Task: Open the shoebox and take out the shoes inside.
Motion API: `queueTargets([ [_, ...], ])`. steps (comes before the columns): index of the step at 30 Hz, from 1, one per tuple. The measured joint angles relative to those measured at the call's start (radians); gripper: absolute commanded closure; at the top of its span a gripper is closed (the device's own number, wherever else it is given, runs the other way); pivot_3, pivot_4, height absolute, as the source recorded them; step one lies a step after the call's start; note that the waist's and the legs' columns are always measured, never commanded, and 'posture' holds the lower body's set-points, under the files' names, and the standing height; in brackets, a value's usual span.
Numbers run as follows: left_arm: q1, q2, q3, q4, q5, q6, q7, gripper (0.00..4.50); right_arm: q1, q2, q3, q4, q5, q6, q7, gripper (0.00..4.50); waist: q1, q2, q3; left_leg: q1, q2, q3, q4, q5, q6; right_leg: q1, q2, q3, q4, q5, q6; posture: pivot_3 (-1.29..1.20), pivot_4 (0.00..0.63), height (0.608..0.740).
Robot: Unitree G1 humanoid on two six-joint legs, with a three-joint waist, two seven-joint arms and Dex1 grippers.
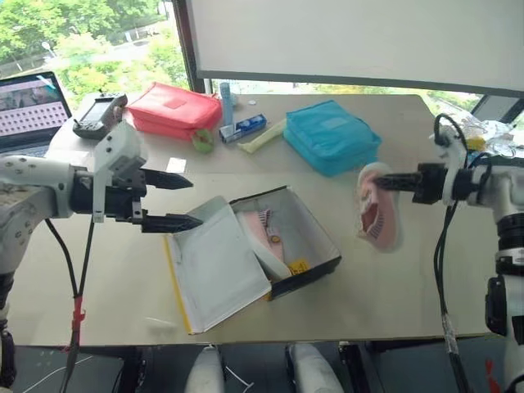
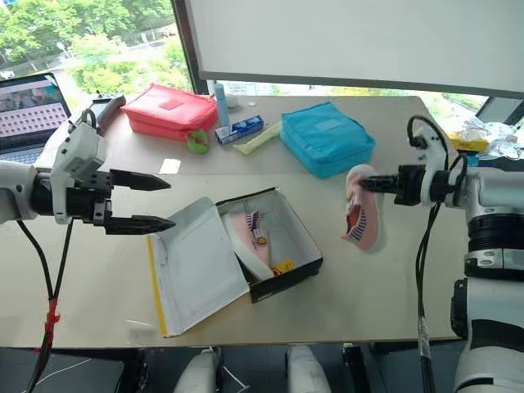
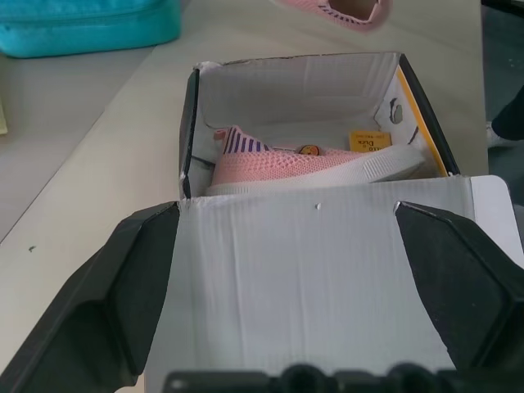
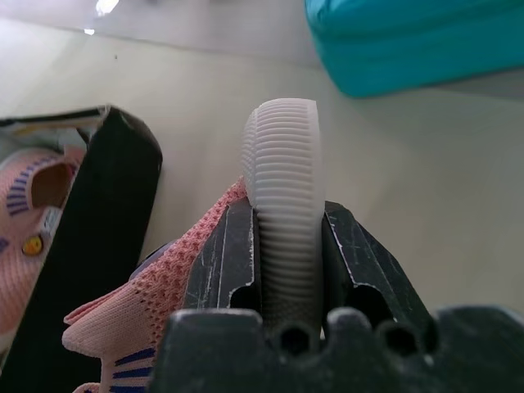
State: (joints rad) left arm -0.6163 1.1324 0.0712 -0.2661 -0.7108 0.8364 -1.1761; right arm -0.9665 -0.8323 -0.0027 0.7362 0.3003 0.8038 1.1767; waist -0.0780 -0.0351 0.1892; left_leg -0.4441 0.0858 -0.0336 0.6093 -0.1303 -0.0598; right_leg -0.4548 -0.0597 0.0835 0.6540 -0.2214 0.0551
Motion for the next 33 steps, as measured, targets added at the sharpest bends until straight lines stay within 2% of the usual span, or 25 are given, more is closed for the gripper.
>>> queueTargets([
  [4, -0.005, 0.0, -0.003, 0.0, 0.002, 0.003, -0.003, 0.0, -0.005, 0.02, 0.002, 0.192, -0.068, -0.168, -0.055, 2.41, 0.005, 0.0, 0.0, 0.001, -0.001, 0.0, 0.002, 0.0, 0.0, 0.0, 0.0, 0.001, 0.002, 0.0, 0.0, 0.0, 0.15, 0.726],
  [6, -0.005, 0.001, -0.003, 0.0, 0.003, 0.003, -0.004, 0.0, -0.012, 0.005, 0.006, 0.265, -0.123, -0.312, -0.101, 1.85, 0.008, 0.0, 0.0, 0.002, -0.001, 0.0, 0.003, 0.0, 0.0, 0.002, 0.0, 0.001, 0.002, 0.0, 0.001, 0.0, 0.15, 0.726],
  [7, -0.005, 0.003, -0.003, 0.0, 0.004, 0.003, -0.004, 0.0, -0.015, -0.007, 0.013, 0.294, -0.149, -0.366, -0.122, 1.37, 0.009, 0.0, 0.0, 0.002, -0.002, 0.0, 0.003, 0.0, 0.0, 0.003, 0.0, 0.002, 0.002, 0.0, 0.001, 0.0, 0.15, 0.726],
  [10, -0.004, 0.003, -0.003, 0.0, 0.005, 0.004, -0.004, 0.0, -0.036, -0.029, 0.018, 0.382, -0.205, -0.484, -0.203, 0.56, 0.007, 0.0, 0.0, 0.003, -0.002, 0.001, 0.004, 0.0, -0.001, 0.002, 0.0, 0.004, 0.002, 0.0, 0.001, 0.0, 0.15, 0.726],
  [11, -0.004, 0.004, -0.003, -0.001, 0.005, 0.004, -0.004, 0.0, -0.054, -0.039, 0.012, 0.422, -0.222, -0.541, -0.252, 0.13, 0.005, 0.001, 0.001, 0.003, -0.002, 0.002, 0.004, 0.0, -0.001, 0.002, 0.0, 0.005, 0.002, 0.0, 0.001, 0.0, 0.15, 0.726],
  [15, -0.004, 0.005, -0.003, -0.001, 0.005, 0.012, -0.004, 0.0, -0.163, -0.103, -0.005, 0.483, -0.276, -0.657, -0.335, 0.06, -0.012, 0.004, 0.003, 0.005, -0.003, 0.004, 0.003, 0.0, -0.001, 0.001, 0.0, 0.008, 0.003, 0.001, 0.002, 0.0, 0.15, 0.726],
  [18, -0.004, 0.005, -0.003, -0.002, 0.005, 0.013, -0.004, 0.0, -0.236, -0.114, 0.036, 0.471, -0.332, -0.63, -0.307, 0.06, -0.027, 0.004, 0.003, 0.006, -0.003, 0.005, 0.002, 0.0, -0.001, 0.002, 0.0, 0.01, 0.003, 0.001, 0.002, 0.0, 0.15, 0.726],
  [21, -0.004, 0.003, -0.004, -0.001, 0.006, 0.015, -0.001, 0.0, -0.285, 0.004, 0.047, 0.342, -0.295, -0.377, -0.184, 0.06, -0.055, 0.004, 0.003, 0.009, -0.003, 0.006, 0.002, 0.0, 0.0, 0.002, 0.001, 0.014, 0.006, 0.002, 0.002, 0.0, 0.15, 0.726],
  [22, -0.006, -0.001, -0.007, -0.001, 0.006, 0.015, 0.0, 0.0, -0.286, 0.052, 0.047, 0.271, -0.259, -0.261, -0.153, 0.06, -0.061, 0.004, 0.003, 0.01, -0.003, 0.006, 0.002, 0.0, 0.0, 0.002, 0.002, 0.014, 0.009, 0.002, 0.002, 0.0, 0.15, 0.726],
  [23, -0.01, -0.009, -0.012, -0.002, 0.006, 0.015, 0.003, 0.0, -0.28, 0.119, 0.065, 0.132, -0.198, -0.064, -0.107, 0.06, -0.068, 0.004, 0.003, 0.011, -0.003, 0.005, 0.002, 0.001, 0.0, 0.001, 0.002, 0.015, 0.012, 0.002, 0.002, 0.0, 0.15, 0.726],
  [25, -0.014, -0.021, -0.017, -0.003, 0.007, 0.014, 0.006, 0.0, -0.261, 0.192, 0.102, -0.091, -0.079, 0.241, -0.051, 0.06, -0.061, 0.005, 0.003, 0.011, -0.003, 0.002, 0.0, 0.002, 0.003, 0.0, 0.004, 0.013, 0.015, 0.001, 0.001, 0.0, 0.15, 0.726],
  [27, -0.015, -0.024, -0.021, 0.001, 0.013, 0.014, 0.007, 0.0, -0.242, 0.257, 0.109, -0.227, 0.005, 0.456, -0.048, 0.06, -0.044, 0.005, 0.003, 0.011, -0.003, 0.001, 0.0, 0.002, 0.003, 0.001, 0.005, 0.012, 0.015, 0.001, 0.0, 0.0, 0.15, 0.726],
  [30, -0.019, -0.024, -0.025, 0.005, 0.027, 0.014, 0.008, 0.0, -0.213, 0.367, 0.108, -0.271, 0.047, 0.615, -0.129, 0.06, -0.022, 0.004, 0.003, 0.007, -0.003, 0.001, 0.003, 0.002, 0.002, 0.0, 0.004, 0.013, 0.011, 0.001, 0.001, 0.0, 0.15, 0.726],
  [33, -0.018, -0.024, -0.024, 0.005, 0.035, 0.014, 0.009, 0.0, -0.2, 0.397, 0.107, -0.301, 0.053, 0.652, -0.2, 0.06, -0.003, 0.004, 0.003, 0.003, -0.004, 0.001, 0.006, 0.002, 0.002, 0.0, 0.004, 0.013, 0.009, 0.001, 0.002, 0.0, 0.15, 0.726],
])
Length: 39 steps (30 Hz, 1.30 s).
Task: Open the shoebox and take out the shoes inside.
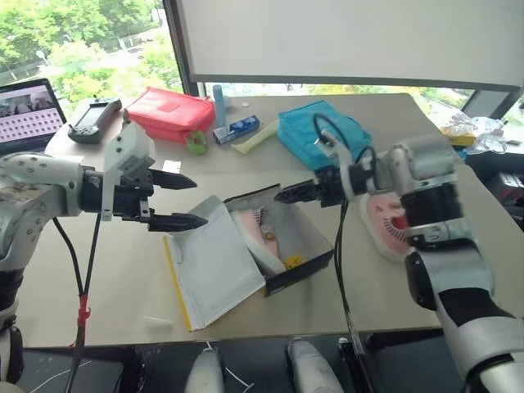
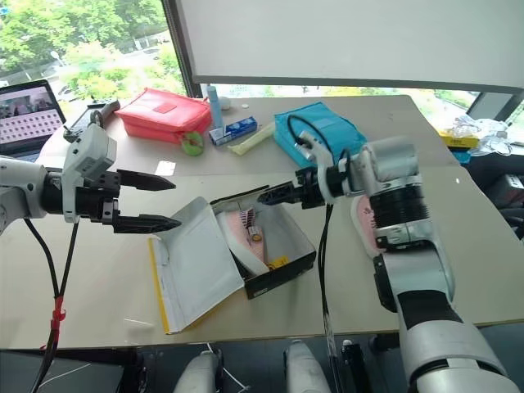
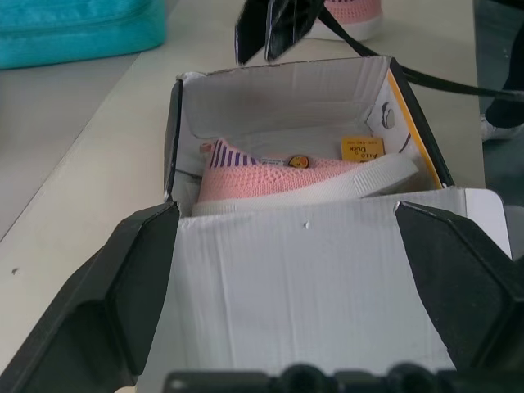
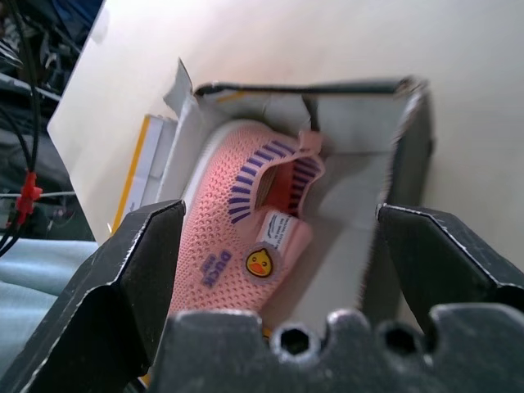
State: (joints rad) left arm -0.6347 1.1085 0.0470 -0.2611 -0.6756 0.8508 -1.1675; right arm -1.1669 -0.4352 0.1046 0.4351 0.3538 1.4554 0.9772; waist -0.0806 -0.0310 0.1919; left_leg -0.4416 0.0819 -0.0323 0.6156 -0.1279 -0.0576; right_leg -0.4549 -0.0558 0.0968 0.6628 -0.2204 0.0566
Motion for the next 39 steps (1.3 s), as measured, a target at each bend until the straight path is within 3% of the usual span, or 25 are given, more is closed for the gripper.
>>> queueTargets([
  [8, 0.046, 0.002, 0.032, -0.044, -0.01, 0.016, 0.03, 0.0, -0.006, 0.092, 0.043, 0.048, 0.021, -0.014, -0.058, 0.06, 0.005, -0.002, -0.001, 0.001, 0.002, -0.001, -0.003, 0.0, 0.0, -0.002, 0.002, 0.0, 0.001, 0.0, 0.0, 0.0, 0.15, 0.726],
  [15, 0.119, 0.024, 0.114, -0.087, -0.037, 0.047, 0.059, 0.0, -0.211, -0.024, 0.043, 0.202, -0.002, -0.163, -0.022, 0.06, 0.011, -0.002, 0.0, 0.0, 0.001, 0.0, -0.004, 0.0, 0.0, -0.002, 0.001, -0.001, 0.0, 0.0, 0.0, 0.0, 0.15, 0.726],
  [20, 0.13, 0.023, 0.118, -0.098, -0.038, 0.047, 0.068, 0.0, -0.299, -0.045, 0.032, 0.198, 0.041, -0.109, 0.025, 0.06, 0.006, -0.002, 0.0, 0.0, 0.002, 0.0, -0.005, 0.0, 0.0, -0.003, 0.002, 0.0, 0.0, 0.0, 0.0, 0.0, 0.15, 0.726],
  [28, 0.121, 0.02, 0.105, -0.087, -0.033, 0.041, 0.067, 0.0, -0.241, 0.069, 0.041, -0.068, 0.211, 0.142, 0.009, 0.06, 0.009, -0.003, -0.001, 0.0, 0.002, 0.0, -0.004, 0.0, 0.0, -0.002, 0.002, -0.001, 0.0, -0.001, -0.001, 0.0, 0.15, 0.726],
  [31, 0.121, 0.015, 0.104, -0.082, -0.033, 0.041, 0.071, 0.0, -0.163, 0.106, 0.074, -0.07, 0.209, 0.145, -0.036, 0.06, 0.016, -0.003, -0.001, -0.001, 0.001, 0.0, -0.003, 0.0, 0.0, -0.002, 0.002, -0.001, 0.0, 0.0, -0.001, 0.0, 0.15, 0.726],
  [39, 0.149, 0.016, 0.12, -0.102, -0.039, 0.046, 0.086, 0.0, -0.137, 0.147, 0.125, 0.092, 0.148, 0.021, -0.077, 0.06, 0.005, -0.003, -0.001, 0.0, 0.002, 0.0, -0.004, 0.0, 0.0, -0.002, 0.002, 0.0, 0.0, 0.0, -0.001, 0.0, 0.15, 0.726],
])
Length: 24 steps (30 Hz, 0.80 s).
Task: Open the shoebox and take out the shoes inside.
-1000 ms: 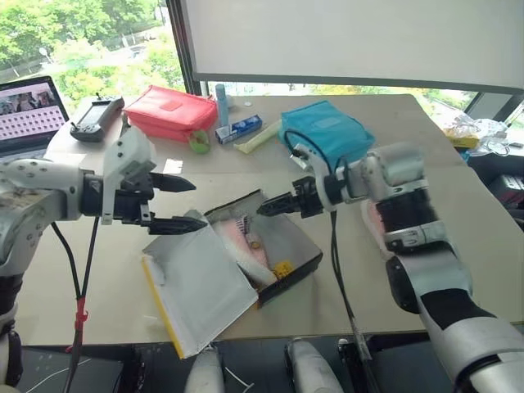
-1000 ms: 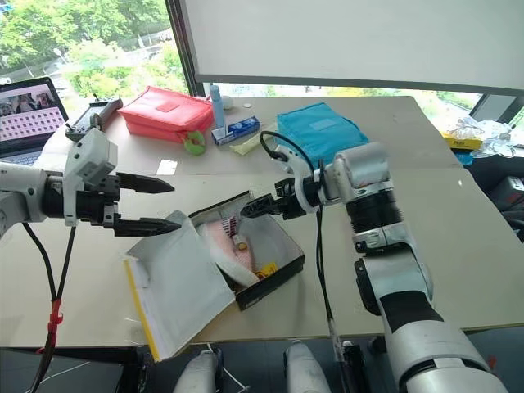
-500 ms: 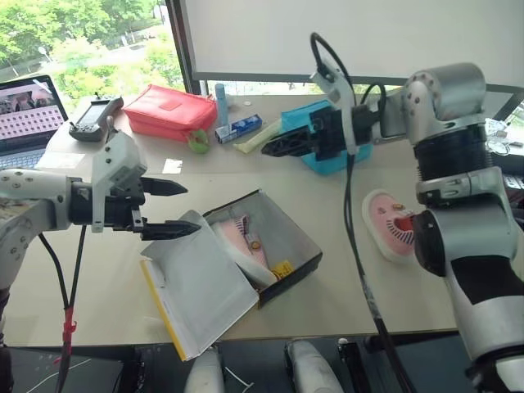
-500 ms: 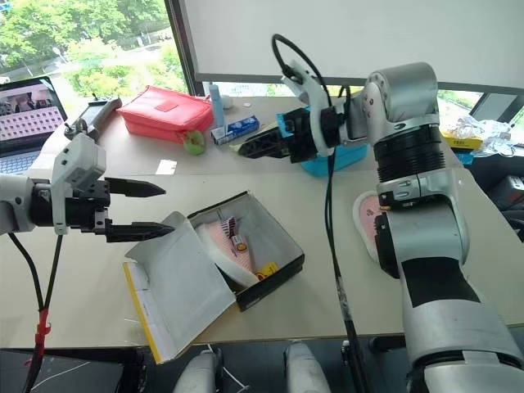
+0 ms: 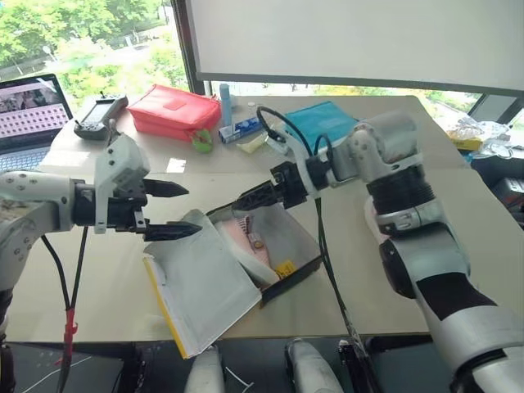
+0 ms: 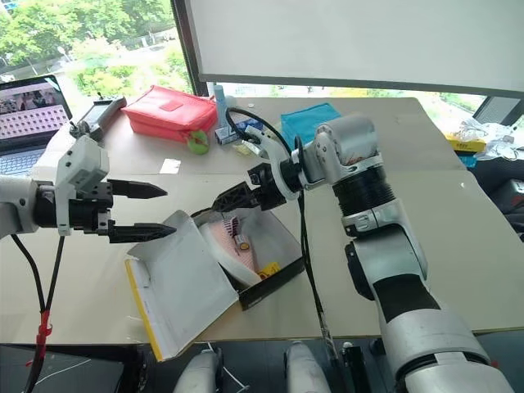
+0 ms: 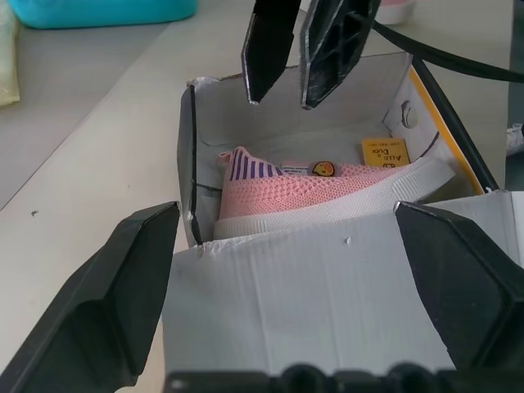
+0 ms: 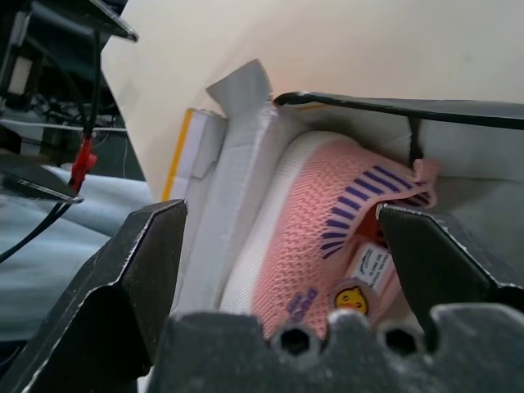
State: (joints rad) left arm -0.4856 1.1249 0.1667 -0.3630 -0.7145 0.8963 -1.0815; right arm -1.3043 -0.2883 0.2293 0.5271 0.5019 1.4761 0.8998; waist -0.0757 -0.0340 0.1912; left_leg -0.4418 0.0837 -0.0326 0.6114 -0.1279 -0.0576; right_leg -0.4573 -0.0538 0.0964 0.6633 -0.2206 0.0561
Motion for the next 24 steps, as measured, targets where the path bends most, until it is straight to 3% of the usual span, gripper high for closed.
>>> queueTargets([
  [12, 0.028, 0.016, 0.035, -0.022, -0.021, 0.021, 0.02, 0.0, 0.007, 0.149, 0.028, 0.197, -0.067, -0.126, -0.007, 0.06, 0.001, 0.0, 0.0, 0.0, 0.0, 0.0, 0.0, 0.0, 0.0, 0.0, 0.0, 0.0, 0.0, 0.0, 0.0, 0.0, 0.15, 0.726],
  [15, 0.03, 0.016, 0.035, -0.022, -0.021, 0.021, 0.022, 0.0, 0.009, 0.17, 0.013, 0.212, -0.066, -0.127, -0.007, 0.75, 0.002, 0.0, 0.0, 0.0, 0.0, 0.0, 0.0, 0.0, 0.0, 0.0, 0.0, 0.0, 0.0, 0.0, 0.0, 0.0, 0.15, 0.726],
  [24, 0.03, 0.019, 0.035, -0.021, -0.02, 0.021, 0.022, 0.0, 0.03, 0.198, -0.109, 0.27, -0.067, -0.159, -0.061, 3.8, 0.003, 0.0, 0.0, 0.0, 0.0, 0.0, 0.0, 0.0, 0.0, 0.0, 0.0, 0.0, 0.0, 0.0, 0.0, 0.0, 0.15, 0.726],
])
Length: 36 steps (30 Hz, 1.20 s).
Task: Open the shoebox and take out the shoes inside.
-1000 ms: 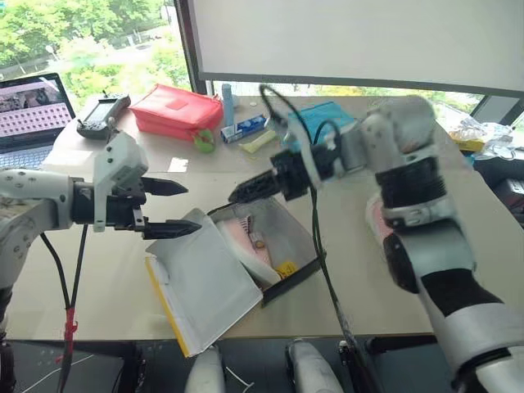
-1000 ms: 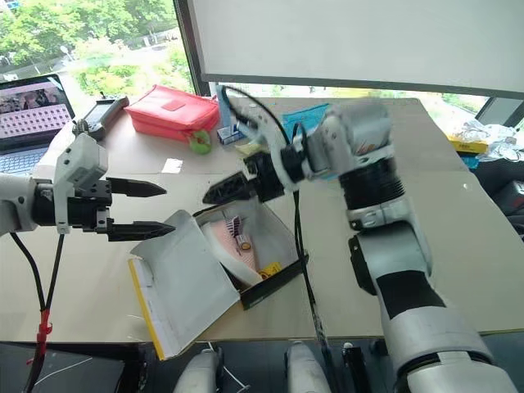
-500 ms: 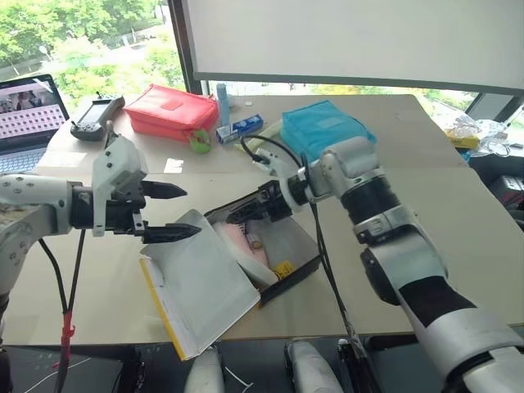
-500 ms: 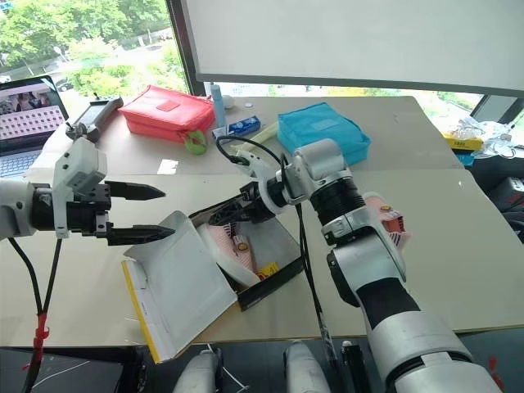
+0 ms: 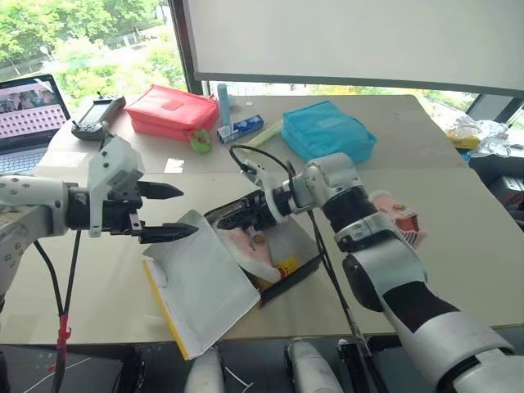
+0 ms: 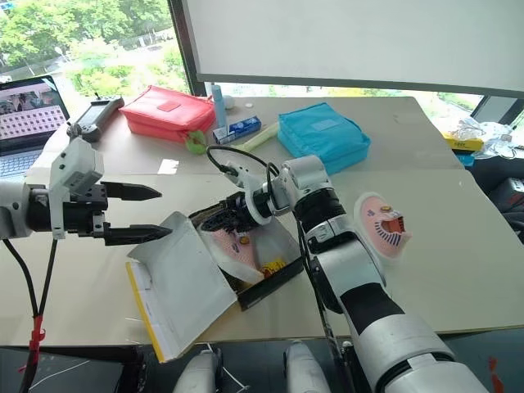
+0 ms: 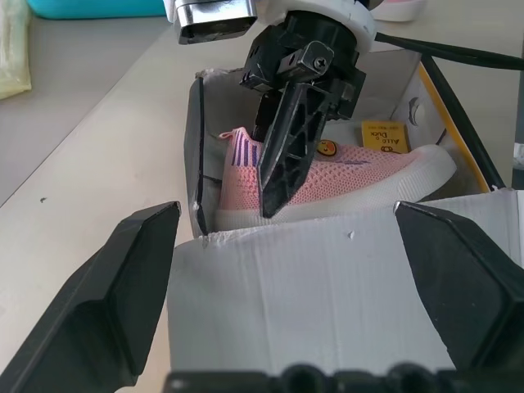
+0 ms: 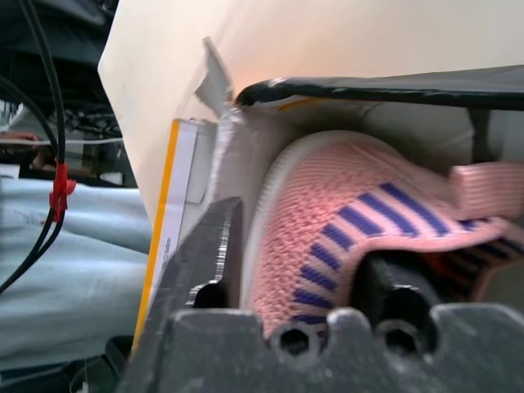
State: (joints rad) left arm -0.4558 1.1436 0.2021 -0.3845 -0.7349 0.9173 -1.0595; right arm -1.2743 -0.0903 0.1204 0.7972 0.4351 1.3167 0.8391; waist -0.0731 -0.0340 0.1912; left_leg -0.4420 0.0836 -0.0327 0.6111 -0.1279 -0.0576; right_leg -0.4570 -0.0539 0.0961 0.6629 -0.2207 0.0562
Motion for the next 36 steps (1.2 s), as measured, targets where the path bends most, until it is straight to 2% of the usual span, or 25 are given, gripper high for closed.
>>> queueTargets([
  [2, 0.0, 0.0, 0.0, 0.0, 0.0, 0.0, 0.0, 0.0, 0.001, 0.001, -0.06, 0.007, 0.013, 0.004, -0.02, 4.49, 0.0, 0.0, 0.0, 0.0, 0.0, 0.0, 0.0, 0.0, 0.0, 0.0, 0.0, 0.0, 0.0, 0.0, 0.0, 0.0, 0.15, 0.726],
  [7, 0.0, 0.0, 0.0, 0.0, 0.0, -0.001, -0.001, 0.0, 0.027, -0.005, -0.152, -0.012, 0.042, 0.047, -0.052, 4.49, 0.0, 0.0, 0.0, 0.0, 0.0, 0.0, 0.0, 0.0, 0.0, 0.0, 0.0, 0.0, -0.001, 0.0, 0.0, 0.0, 0.15, 0.726],
  [10, 0.0, 0.0, 0.0, 0.0, 0.0, -0.002, -0.002, 0.0, 0.055, -0.016, -0.23, -0.063, 0.103, 0.135, -0.054, 4.49, 0.001, 0.0, 0.0, -0.001, 0.0, 0.0, 0.0, 0.0, 0.0, 0.0, 0.0, 0.0, -0.001, 0.0, 0.0, 0.0, 0.15, 0.726],
  [15, -0.01, 0.0, -0.011, 0.007, 0.007, -0.009, -0.012, 0.0, 0.063, -0.039, -0.445, -0.145, 0.219, 0.255, -0.079, 4.49, 0.002, 0.0, 0.0, 0.0, 0.0, 0.0, 0.0, 0.0, 0.0, 0.0, 0.0, 0.0, -0.001, 0.0, 0.0, 0.0, 0.15, 0.726],
  [18, -0.052, -0.002, -0.042, 0.027, 0.018, -0.027, -0.024, 0.0, 0.058, -0.048, -0.596, -0.171, 0.276, 0.286, -0.143, 4.49, 0.003, 0.0, 0.0, 0.0, 0.0, 0.0, 0.0, 0.0, 0.0, 0.0, 0.0, 0.0, -0.001, 0.0, 0.0, 0.0, 0.15, 0.726],
  [22, -0.105, -0.023, -0.096, 0.062, 0.036, -0.051, -0.037, 0.0, -0.004, -0.099, -0.72, -0.177, 0.364, 0.29, -0.239, 4.49, 0.003, 0.0, 0.0, 0.0, 0.0, 0.0, -0.001, 0.0, 0.0, 0.0, 0.0, 0.0, -0.001, 0.0, 0.0, 0.0, 0.15, 0.726],
  [28, -0.163, -0.057, -0.165, 0.115, 0.069, -0.073, -0.062, 0.0, -0.034, -0.275, -0.714, -0.247, 0.417, 0.29, -0.323, 4.49, 0.003, 0.0, 0.0, -0.003, 0.0, 0.0, -0.003, 0.0, 0.0, 0.0, -0.001, 0.0, -0.007, 0.0, 0.0, 0.0, 0.15, 0.726],
  [32, -0.174, -0.079, -0.18, 0.125, 0.082, -0.089, -0.066, 0.0, -0.07, -0.557, -0.512, -0.298, 0.307, 0.264, -0.321, 4.49, 0.012, 0.002, 0.002, -0.005, -0.003, 0.001, -0.004, -0.001, 0.001, -0.001, -0.004, 0.0, -0.011, -0.001, 0.003, 0.0, 0.15, 0.726],
  [34, -0.176, -0.101, -0.187, 0.129, 0.097, -0.094, -0.062, 0.0, -0.089, -0.618, -0.422, -0.306, 0.253, 0.229, -0.314, 4.49, 0.0, 0.002, 0.002, -0.005, -0.002, 0.002, -0.005, -0.001, 0.002, 0.0, -0.003, 0.001, -0.013, -0.001, 0.003, 0.0, 0.15, 0.726],
  [36, -0.176, -0.121, -0.198, 0.129, 0.105, -0.101, -0.059, 0.0, -0.086, -0.611, -0.39, -0.305, 0.235, 0.229, -0.313, 4.49, -0.018, 0.002, 0.002, -0.004, -0.002, 0.003, -0.005, -0.002, 0.002, 0.0, -0.003, 0.001, -0.013, 0.0, 0.002, 0.0, 0.15, 0.726],
])
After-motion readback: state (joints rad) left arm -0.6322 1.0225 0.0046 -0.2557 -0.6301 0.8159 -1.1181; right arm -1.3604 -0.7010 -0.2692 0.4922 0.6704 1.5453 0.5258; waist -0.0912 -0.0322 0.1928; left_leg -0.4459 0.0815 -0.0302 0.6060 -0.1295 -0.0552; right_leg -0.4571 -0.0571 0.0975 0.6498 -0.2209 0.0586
